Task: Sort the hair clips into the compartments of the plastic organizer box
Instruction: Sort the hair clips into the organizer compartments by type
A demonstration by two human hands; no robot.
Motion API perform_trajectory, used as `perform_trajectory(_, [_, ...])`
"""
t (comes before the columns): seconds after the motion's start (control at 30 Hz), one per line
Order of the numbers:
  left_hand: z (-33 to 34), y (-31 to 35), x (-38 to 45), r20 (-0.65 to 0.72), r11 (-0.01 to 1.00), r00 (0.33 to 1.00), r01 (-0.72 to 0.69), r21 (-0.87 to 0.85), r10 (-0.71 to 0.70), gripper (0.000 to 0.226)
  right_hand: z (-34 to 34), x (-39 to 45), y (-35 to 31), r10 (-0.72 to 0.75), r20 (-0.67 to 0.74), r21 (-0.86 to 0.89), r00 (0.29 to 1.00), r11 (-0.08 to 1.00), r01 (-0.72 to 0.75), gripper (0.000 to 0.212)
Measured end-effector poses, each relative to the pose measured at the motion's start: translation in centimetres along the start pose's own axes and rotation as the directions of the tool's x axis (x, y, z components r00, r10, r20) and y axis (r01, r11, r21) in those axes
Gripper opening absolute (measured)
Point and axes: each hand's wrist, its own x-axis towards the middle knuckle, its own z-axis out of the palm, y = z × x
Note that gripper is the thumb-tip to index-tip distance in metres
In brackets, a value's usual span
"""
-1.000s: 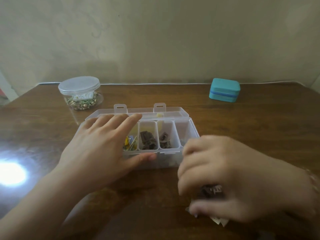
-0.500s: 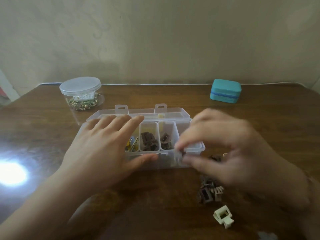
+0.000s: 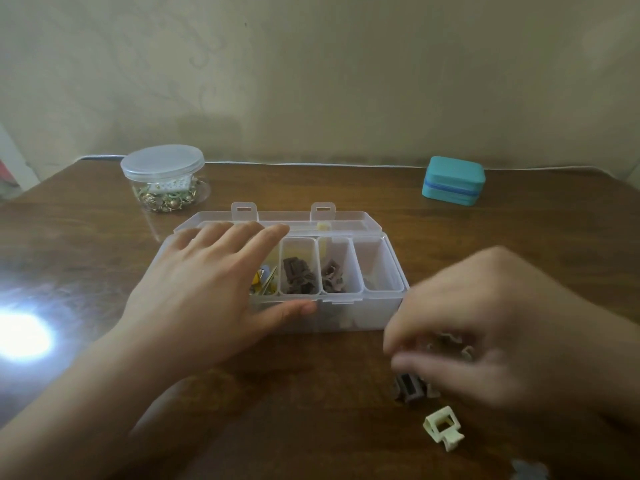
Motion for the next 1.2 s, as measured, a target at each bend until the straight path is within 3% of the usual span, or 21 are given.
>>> perform_trajectory(0.1, [0.0, 0.0, 0.0, 0.000, 1.000, 1.000, 0.003, 0.003, -0.003, 0.095, 1.1, 0.3, -0.7, -0.014, 0.299, -0.131, 0.954, 0.990, 0.056, 0.029])
perform_trajectory(0.2, [0.0, 0.1, 0.0, 0.001, 1.000, 1.000, 0.002, 0.007, -0.002, 0.096, 2.1, 0.5, -0.4, -0.063, 0.329, -0.158, 0.942, 0.980, 0.121, 0.025])
perform_trajectory(0.27, [0.0, 0.1, 0.0, 0.000, 1.000, 1.000, 0.006, 0.008, -0.006, 0.096, 1.8, 0.8, -0.2, -0.103, 0.234, -0.184, 0.967, 0.972, 0.148, 0.014])
perform_trajectory(0.37, [0.0, 0.1, 0.0, 0.003, 1.000, 1.000, 0.004, 0.011, -0.004, 0.096, 1.6, 1.5, 0.2, -0.089, -0.127, 0.137, 0.988, 0.985, 0.106, 0.010])
perform_trajectory(0.47, [0.0, 0.1, 0.0, 0.007, 1.000, 1.000, -0.001, 0.011, 0.001, 0.097, 1.8, 3.9, 0.9, 0.127, -0.448, 0.273, 0.885, 0.962, 0.000, 0.014])
perform_trajectory(0.6, [-0.1, 0.0, 0.0, 0.004, 1.000, 1.000, -0.007, 0.002, 0.007, 0.097, 2.6, 5.5, 2.1, 0.280, -0.396, 0.293, 0.874, 0.941, -0.169, 0.018])
perform_trajectory(0.77, [-0.1, -0.1, 0.1, 0.000, 1.000, 1.000, -0.004, -0.003, 0.004, 0.097, 1.0, 2.7, 2.5, 0.312, -0.493, 0.344, 0.812, 0.927, -0.148, 0.006])
perform_trajectory(0.83, [0.0, -0.1, 0.0, -0.006, 1.000, 1.000, -0.002, -0.004, 0.002, 0.096, -0.2, 1.2, 2.2, 0.212, -0.362, 0.251, 0.908, 0.960, -0.124, 0.005])
perform_trajectory(0.9, [0.0, -0.1, 0.0, -0.015, 1.000, 1.000, -0.001, -0.006, 0.001, 0.096, -0.8, 0.1, 2.0, 0.120, -0.020, 0.064, 0.993, 0.991, -0.118, 0.019])
perform_trajectory(0.97, [0.0, -0.1, 0.0, -0.018, 1.000, 1.000, 0.001, -0.010, -0.001, 0.096, -0.3, -0.5, 1.8, 0.118, 0.267, -0.099, 0.956, 0.991, -0.094, 0.036])
perform_trajectory(1.03, [0.0, -0.1, 0.1, -0.017, 1.000, 1.000, 0.000, -0.011, 0.000, 0.096, 0.3, -0.6, 1.5, 0.103, 0.342, -0.159, 0.934, 0.986, -0.050, 0.040])
perform_trajectory(1.2, [0.0, 0.0, 0.0, -0.021, 1.000, 1.000, -0.002, -0.003, 0.002, 0.096, 1.5, 0.4, 1.0, 0.106, 0.315, -0.219, 0.943, 0.975, -0.036, 0.027])
